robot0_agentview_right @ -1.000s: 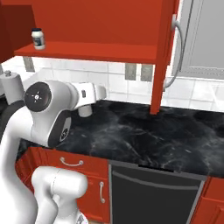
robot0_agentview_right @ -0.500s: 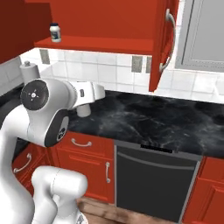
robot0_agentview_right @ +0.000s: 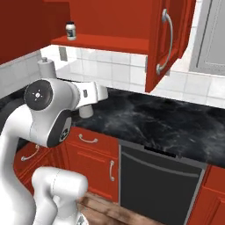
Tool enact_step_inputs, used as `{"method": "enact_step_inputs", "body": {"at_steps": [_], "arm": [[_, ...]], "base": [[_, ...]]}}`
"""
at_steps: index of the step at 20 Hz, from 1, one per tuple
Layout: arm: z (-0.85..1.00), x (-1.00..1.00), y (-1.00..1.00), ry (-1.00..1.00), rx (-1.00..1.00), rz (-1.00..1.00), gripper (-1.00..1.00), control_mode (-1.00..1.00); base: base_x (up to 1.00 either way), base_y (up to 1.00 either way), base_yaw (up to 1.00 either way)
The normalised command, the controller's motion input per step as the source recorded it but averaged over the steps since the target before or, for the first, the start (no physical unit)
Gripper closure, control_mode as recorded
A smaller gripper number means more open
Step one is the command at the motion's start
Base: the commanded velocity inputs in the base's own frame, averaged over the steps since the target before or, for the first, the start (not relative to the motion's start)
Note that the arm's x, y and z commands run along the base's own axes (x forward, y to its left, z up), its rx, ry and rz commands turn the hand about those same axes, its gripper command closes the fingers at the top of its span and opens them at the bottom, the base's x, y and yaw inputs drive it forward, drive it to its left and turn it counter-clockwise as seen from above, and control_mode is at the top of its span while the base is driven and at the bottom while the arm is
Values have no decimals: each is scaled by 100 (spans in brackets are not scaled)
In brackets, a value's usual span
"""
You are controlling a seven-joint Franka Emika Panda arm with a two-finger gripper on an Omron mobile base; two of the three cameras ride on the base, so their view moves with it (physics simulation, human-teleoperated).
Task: Take 2 condiments from the cabinet and move them on the counter near the stove.Make sure the condiments are lined up with each other, next to each other.
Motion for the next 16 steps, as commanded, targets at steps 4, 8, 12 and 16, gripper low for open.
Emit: {"method": "enact_step_inputs", "body": {"at_steps": [4,8,12,16], "arm": [[0,0,0,0,0,0,100,100],[0,0,0,0,0,0,100,100],[0,0,0,0,0,0,100,100],[0,0,0,0,0,0,100,100]], "base": [[-76,0,48],[-76,0,50],[-72,0,51],[-54,0,56]]}}
